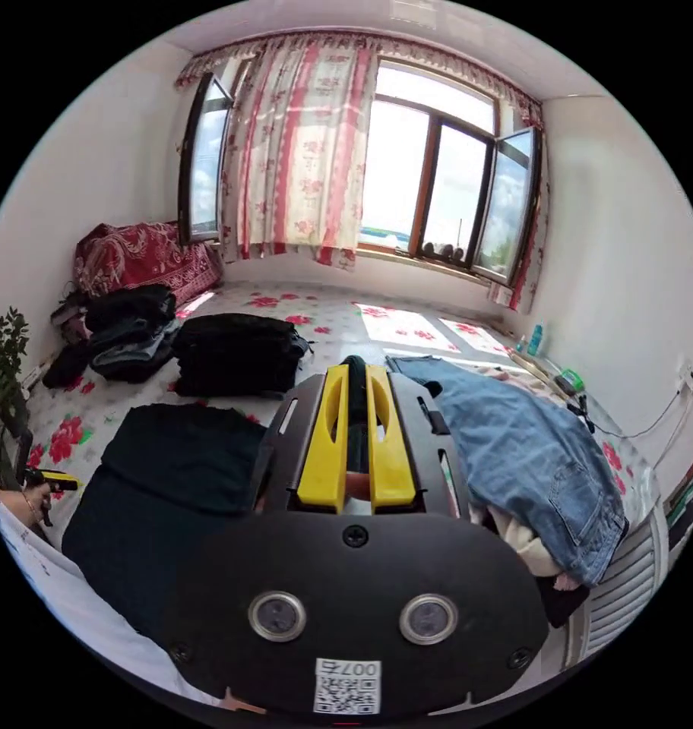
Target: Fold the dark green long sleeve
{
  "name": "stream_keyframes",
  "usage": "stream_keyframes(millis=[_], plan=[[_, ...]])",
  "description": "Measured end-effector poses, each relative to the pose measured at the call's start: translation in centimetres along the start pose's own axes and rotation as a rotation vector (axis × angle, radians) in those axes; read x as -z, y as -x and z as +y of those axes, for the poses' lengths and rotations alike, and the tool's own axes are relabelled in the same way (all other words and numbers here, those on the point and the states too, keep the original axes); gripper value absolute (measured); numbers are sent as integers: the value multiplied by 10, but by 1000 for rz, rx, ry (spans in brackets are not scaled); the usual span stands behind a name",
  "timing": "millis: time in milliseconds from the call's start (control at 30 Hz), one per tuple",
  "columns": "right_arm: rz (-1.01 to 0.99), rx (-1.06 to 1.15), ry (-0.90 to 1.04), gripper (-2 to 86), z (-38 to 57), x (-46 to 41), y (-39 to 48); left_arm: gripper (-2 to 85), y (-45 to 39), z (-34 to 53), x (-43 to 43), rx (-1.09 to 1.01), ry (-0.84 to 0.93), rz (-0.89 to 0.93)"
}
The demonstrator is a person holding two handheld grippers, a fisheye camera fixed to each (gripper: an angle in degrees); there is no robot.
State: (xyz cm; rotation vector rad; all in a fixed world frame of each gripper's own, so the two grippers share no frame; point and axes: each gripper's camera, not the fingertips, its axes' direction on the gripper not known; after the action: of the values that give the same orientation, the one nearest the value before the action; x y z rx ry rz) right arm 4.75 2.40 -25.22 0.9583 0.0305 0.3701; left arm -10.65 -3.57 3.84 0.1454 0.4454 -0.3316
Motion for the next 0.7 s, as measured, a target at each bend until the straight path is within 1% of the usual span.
stream_keyframes(millis=[67, 100, 167, 200, 233, 267, 367, 500, 600, 667, 700], plan=[[-181, 89, -99, 32, -24, 2, 86, 63, 19, 12, 10, 40, -15, 19], [-232, 104, -114, 34, -27, 0, 108, 63, 25, 16, 12, 50, -19, 27], [-454, 166, -109, 43, -23, -19, 200, 63, 41, 30, 16, 73, -15, 50], [-507, 174, -90, 46, -19, -26, 222, 64, 45, 34, 17, 78, -14, 55], [-612, 198, -21, 51, -7, -43, 264, 64, 52, 42, 19, 88, -14, 72], [-693, 229, 90, 56, 9, -61, 303, 65, 58, 51, 22, 99, -17, 96], [-764, 226, 325, 66, 61, -88, 351, 73, 72, 73, 27, 103, -14, 168], [-693, 196, 442, 73, 124, -79, 326, 85, 81, 101, 29, 26, 24, 221], [-547, 110, 558, 79, 173, -65, 261, 89, 88, 123, 31, -58, 64, 245], [-428, -21, 644, 84, 214, -43, 196, 90, 99, 135, 30, -96, 90, 287], [-396, -58, 663, 85, 224, -37, 181, 90, 102, 138, 30, -105, 99, 300]])
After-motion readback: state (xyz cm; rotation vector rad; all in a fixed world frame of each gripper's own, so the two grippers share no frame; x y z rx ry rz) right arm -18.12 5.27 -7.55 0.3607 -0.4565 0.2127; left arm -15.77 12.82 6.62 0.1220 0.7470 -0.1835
